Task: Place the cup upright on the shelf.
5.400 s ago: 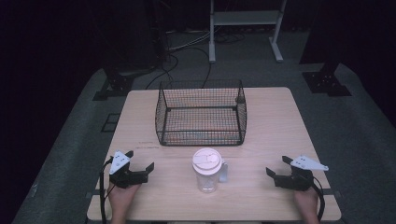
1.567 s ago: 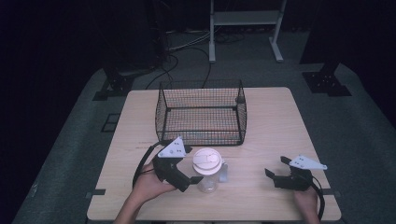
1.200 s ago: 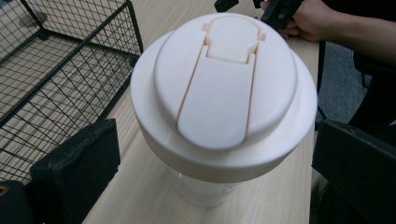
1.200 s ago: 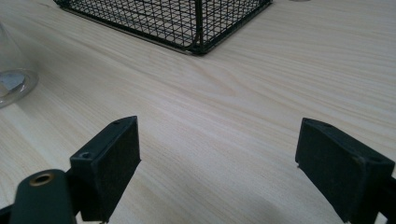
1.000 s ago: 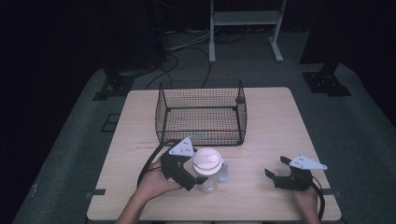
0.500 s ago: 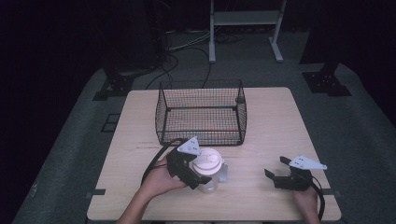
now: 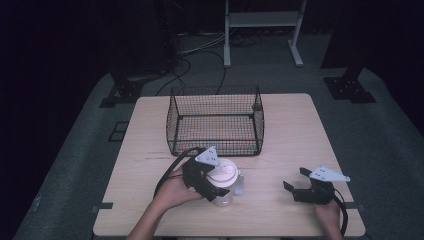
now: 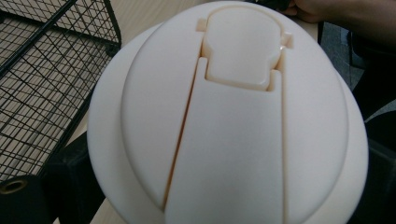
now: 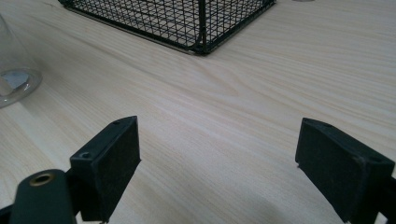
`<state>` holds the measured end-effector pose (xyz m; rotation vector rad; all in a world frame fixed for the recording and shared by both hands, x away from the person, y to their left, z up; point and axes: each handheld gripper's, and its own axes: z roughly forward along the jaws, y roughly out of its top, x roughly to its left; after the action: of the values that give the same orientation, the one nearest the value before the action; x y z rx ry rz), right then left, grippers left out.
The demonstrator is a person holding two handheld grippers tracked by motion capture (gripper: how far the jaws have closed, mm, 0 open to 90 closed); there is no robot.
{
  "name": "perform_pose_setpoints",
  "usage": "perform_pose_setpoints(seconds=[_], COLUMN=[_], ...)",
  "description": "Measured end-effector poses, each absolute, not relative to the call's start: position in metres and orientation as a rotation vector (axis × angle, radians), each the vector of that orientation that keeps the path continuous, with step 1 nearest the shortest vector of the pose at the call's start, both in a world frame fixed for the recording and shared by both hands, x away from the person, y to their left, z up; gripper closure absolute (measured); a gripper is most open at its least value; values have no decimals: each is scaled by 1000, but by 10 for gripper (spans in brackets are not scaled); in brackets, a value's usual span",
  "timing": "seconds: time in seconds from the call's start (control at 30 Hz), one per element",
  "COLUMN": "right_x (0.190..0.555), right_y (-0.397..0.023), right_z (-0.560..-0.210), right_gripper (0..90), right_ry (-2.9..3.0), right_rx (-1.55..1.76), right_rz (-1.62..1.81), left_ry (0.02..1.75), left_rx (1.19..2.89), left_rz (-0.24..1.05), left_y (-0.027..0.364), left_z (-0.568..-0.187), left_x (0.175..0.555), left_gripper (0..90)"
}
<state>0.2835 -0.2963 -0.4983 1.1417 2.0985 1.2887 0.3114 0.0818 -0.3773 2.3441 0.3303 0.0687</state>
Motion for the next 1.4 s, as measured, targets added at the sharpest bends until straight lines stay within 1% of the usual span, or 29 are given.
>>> perform_pose_setpoints(seconds=[0.4, 0.67, 0.97, 1.4], right_x=[284, 284, 284, 284], right_y=[-297, -297, -297, -297], right_z=[-498, -498, -498, -498], right_gripper=[129, 129, 129, 129], right_ry=[2098, 2096, 2096, 2094], right_rx=[1145, 1145, 1148, 1147], right_rz=[1290, 1290, 1294, 1295], left_ry=[338, 325, 321, 328], left_rx=[2383, 2387, 2401, 2400], left_rz=[74, 81, 109, 167], left_y=[78, 72, 69, 67], left_z=[-373, -362, -338, -287], left_x=[313, 315, 320, 338], left_gripper=[54, 54, 55, 55])
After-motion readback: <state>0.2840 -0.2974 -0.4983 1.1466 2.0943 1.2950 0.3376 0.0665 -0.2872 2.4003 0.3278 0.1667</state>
